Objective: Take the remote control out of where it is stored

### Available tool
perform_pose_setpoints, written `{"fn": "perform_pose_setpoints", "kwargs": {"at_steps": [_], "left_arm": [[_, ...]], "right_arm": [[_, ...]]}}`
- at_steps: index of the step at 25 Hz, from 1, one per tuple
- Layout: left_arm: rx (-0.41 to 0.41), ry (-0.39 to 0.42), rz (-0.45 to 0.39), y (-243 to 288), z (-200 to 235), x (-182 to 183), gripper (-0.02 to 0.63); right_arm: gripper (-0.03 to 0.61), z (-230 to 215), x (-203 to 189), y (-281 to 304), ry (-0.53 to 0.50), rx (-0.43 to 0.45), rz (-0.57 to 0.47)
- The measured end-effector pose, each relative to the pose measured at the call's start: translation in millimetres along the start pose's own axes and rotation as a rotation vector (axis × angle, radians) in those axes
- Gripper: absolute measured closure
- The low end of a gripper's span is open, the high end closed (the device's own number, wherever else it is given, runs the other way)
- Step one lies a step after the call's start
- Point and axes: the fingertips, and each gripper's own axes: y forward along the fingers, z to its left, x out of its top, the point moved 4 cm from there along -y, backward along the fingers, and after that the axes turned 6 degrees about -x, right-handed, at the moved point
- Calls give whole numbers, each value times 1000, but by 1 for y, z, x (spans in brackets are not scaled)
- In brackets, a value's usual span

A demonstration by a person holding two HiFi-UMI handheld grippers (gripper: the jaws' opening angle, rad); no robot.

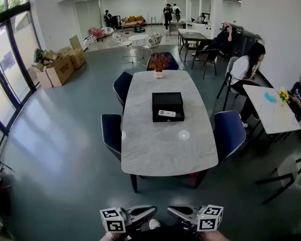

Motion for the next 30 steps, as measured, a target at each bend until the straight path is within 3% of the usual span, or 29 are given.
{"fn": "perform_pose_setpoints", "kwargs": {"at_steps": [16, 30], "left_arm": [[3, -1, 0, -3, -2, -4, 607], [-3, -4, -7, -2, 1, -3, 608]], "right_arm": [[569, 9, 0, -1, -24, 31, -4], [568, -3, 10, -4, 31, -2, -51]]}}
